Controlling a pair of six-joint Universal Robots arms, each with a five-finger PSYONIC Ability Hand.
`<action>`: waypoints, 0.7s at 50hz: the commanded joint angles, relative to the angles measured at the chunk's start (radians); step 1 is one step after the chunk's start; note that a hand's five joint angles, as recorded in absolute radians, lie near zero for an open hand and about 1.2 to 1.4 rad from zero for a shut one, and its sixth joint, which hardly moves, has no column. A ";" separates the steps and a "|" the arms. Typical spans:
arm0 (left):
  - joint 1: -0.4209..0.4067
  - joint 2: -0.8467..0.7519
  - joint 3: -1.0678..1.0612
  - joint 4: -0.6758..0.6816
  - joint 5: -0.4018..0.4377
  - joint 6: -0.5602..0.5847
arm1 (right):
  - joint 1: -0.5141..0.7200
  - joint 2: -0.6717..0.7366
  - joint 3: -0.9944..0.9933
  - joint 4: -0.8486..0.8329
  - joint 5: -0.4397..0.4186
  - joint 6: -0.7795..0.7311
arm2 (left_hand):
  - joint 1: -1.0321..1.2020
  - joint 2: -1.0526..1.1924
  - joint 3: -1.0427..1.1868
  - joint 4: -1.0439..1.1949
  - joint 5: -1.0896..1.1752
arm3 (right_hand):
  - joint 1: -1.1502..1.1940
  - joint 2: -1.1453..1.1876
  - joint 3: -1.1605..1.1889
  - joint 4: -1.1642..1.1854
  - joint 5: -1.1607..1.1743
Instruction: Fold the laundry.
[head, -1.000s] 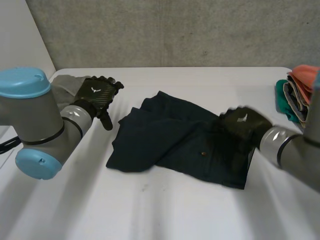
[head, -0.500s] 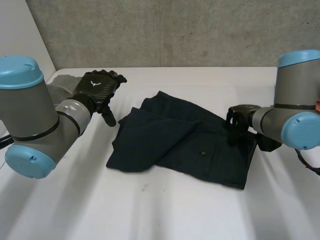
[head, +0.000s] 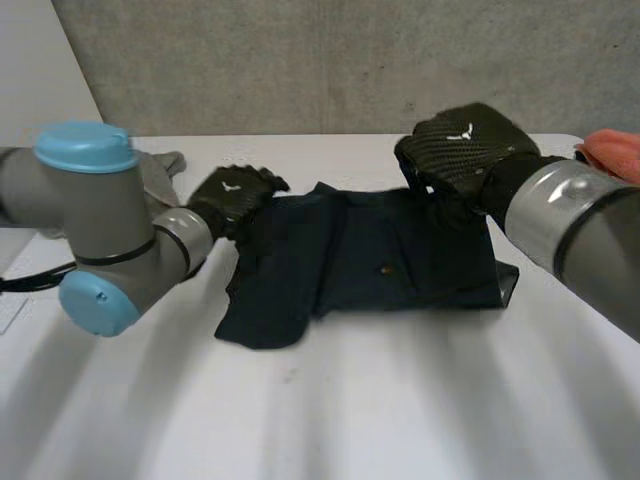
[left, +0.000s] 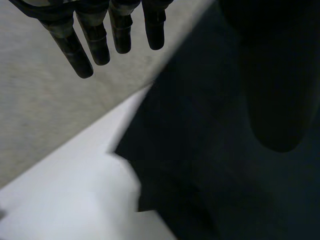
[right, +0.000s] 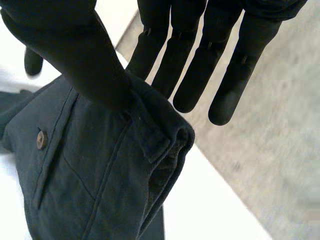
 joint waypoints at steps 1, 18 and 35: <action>-0.022 -0.115 0.107 -0.085 -0.001 0.051 | 0.016 -0.128 0.098 -0.066 -0.048 -0.017 | -0.043 -0.033 -0.042 -0.030 -0.052 | 0.296 0.221 0.211 0.202 0.239; -0.025 -0.181 0.346 -0.154 -0.068 0.155 | -0.115 0.194 0.031 -0.078 0.014 -0.022 | 1.178 1.189 1.180 1.192 1.169 | 0.284 0.209 0.199 0.190 0.227; -0.036 -0.075 0.260 -0.253 -0.059 0.218 | -0.158 0.317 -0.127 0.110 0.025 0.333 | 1.141 1.151 1.142 1.154 1.132 | -0.926 -1.000 -1.010 -1.020 -0.983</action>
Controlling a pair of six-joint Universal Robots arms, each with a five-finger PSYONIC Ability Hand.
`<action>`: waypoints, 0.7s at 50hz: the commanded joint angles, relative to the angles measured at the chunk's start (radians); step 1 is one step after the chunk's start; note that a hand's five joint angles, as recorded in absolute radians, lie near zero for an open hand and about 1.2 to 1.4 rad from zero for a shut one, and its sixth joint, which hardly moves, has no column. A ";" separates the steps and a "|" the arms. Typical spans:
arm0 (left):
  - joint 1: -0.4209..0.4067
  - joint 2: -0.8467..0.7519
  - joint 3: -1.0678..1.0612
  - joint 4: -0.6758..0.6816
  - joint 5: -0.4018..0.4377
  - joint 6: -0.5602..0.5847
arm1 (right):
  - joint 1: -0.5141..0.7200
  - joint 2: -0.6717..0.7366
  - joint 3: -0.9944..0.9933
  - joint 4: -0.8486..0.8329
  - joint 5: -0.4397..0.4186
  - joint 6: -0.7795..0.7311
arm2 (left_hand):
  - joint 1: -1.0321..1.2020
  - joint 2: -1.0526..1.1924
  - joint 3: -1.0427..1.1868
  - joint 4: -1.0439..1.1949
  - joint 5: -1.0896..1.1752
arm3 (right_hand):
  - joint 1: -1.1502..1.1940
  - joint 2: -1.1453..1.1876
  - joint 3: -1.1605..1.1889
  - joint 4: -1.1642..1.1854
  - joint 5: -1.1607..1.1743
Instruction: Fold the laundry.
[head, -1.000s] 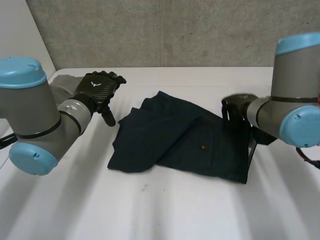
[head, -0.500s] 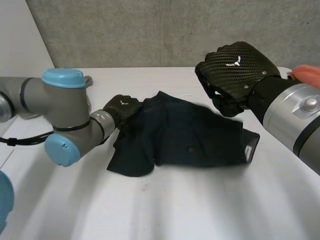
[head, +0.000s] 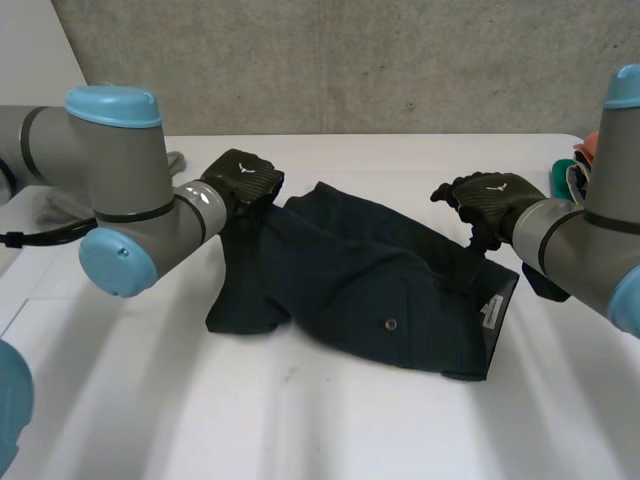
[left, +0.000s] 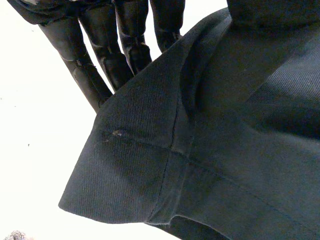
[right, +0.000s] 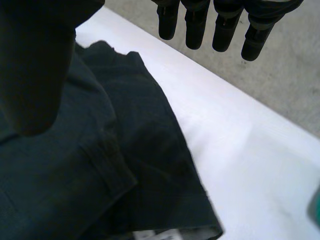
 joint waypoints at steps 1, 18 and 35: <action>-0.002 0.074 -0.101 -0.011 -0.012 0.001 | -0.006 0.071 -0.085 0.070 -0.056 0.086 | 0.180 0.166 0.171 0.163 0.209 | -0.049 -0.036 -0.038 -0.043 -0.040; 0.010 0.121 -0.202 0.066 -0.008 0.001 | 0.011 0.426 -0.428 0.244 -0.101 0.086 | 0.119 0.105 0.109 0.101 0.147 | 0.179 0.192 0.191 0.185 0.189; 0.079 0.105 0.208 0.417 0.029 -0.027 | 0.072 0.387 -0.869 -0.251 -0.001 -0.026 | 0.136 0.122 0.127 0.119 0.165 | 1.172 1.185 1.184 1.178 1.182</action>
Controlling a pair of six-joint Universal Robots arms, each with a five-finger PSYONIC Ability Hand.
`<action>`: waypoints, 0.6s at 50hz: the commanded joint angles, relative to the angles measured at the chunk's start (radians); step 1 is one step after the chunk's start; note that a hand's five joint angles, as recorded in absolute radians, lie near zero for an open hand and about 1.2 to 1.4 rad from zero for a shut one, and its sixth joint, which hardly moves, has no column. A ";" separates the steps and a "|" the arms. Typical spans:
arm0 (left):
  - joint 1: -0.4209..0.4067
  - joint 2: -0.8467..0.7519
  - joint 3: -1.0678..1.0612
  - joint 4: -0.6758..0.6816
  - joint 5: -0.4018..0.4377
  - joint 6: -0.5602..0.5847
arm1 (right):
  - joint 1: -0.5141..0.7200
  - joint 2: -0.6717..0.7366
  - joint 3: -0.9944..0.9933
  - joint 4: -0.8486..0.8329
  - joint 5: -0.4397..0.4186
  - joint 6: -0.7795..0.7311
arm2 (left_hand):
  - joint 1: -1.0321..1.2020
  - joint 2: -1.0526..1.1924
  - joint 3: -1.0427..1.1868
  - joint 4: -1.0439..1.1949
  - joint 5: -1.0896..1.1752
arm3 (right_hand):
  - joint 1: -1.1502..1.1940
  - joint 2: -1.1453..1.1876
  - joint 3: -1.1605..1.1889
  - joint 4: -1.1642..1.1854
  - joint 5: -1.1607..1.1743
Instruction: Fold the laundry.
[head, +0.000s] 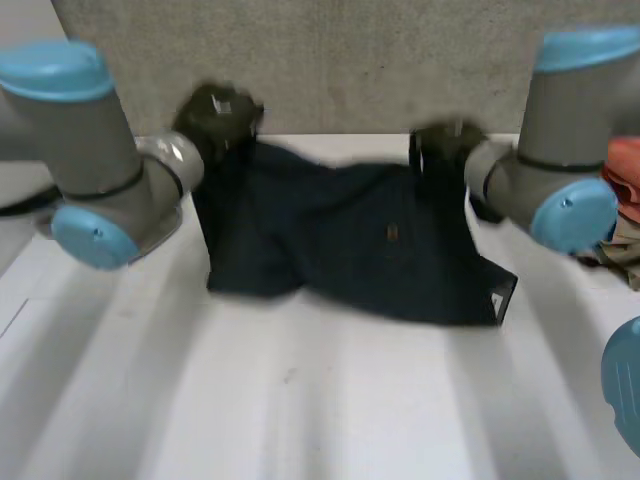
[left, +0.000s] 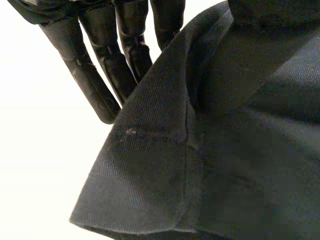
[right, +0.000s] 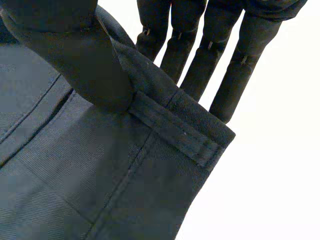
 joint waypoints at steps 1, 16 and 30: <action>0.042 0.019 0.251 0.277 0.000 -0.041 | 0.044 -0.129 -0.040 -0.483 0.090 -0.128 | 0.137 0.159 0.162 0.154 0.162 | 0.252 0.218 0.219 0.202 0.245; 0.063 0.144 0.026 0.419 -0.042 -0.225 | 0.087 -0.344 0.494 -1.014 0.095 -0.260 | 0.096 0.118 0.121 0.113 0.121 | 0.252 0.218 0.219 0.202 0.245; 0.059 0.171 -0.603 0.313 -0.006 -0.104 | 0.101 -0.281 0.897 -0.795 0.104 -0.343 | 0.032 0.053 0.057 0.048 0.056 | 0.252 0.218 0.219 0.202 0.245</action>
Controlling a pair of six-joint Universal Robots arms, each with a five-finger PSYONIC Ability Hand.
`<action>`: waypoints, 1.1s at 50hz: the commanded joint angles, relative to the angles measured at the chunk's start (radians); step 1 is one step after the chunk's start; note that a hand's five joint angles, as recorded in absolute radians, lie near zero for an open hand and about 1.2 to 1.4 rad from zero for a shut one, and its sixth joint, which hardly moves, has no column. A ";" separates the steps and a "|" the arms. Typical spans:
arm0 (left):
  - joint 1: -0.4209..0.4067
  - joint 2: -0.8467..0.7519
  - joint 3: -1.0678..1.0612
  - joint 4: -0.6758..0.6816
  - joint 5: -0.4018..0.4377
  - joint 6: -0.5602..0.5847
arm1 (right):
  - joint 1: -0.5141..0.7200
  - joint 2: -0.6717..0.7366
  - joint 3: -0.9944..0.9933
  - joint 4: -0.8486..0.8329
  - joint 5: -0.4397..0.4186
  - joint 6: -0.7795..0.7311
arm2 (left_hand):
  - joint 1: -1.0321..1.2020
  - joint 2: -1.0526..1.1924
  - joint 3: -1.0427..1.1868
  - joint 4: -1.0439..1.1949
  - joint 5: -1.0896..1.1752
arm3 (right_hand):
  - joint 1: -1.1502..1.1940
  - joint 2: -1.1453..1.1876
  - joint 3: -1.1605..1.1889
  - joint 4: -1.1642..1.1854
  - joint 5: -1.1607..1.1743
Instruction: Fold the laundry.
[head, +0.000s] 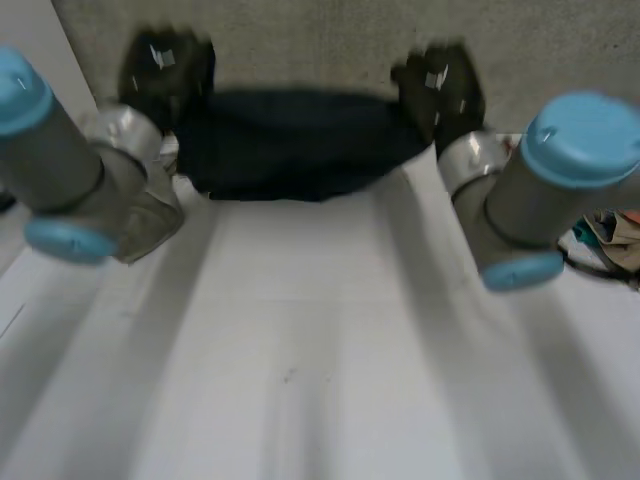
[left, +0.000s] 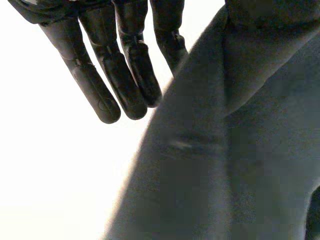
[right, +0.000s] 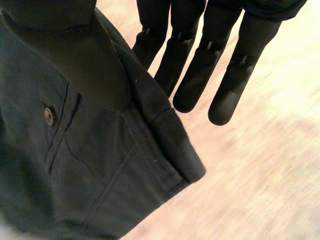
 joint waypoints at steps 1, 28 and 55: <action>-0.009 0.002 -0.271 -0.066 0.035 0.094 | 0.004 0.016 0.192 0.093 0.010 -0.057 | 0.127 0.134 0.133 0.133 0.129 | 0.252 0.218 0.208 0.198 0.234; -0.174 0.274 -0.432 -0.920 0.129 0.367 | -0.004 -0.455 0.605 0.825 -0.113 -0.490 | 0.180 0.187 0.186 0.186 0.182 | 0.252 0.218 0.208 0.198 0.234; -0.135 -0.495 0.683 -0.471 0.028 0.409 | -0.048 0.094 0.025 0.106 0.180 -0.206 | 0.180 0.186 0.186 0.186 0.182 | 0.252 0.218 0.208 0.198 0.234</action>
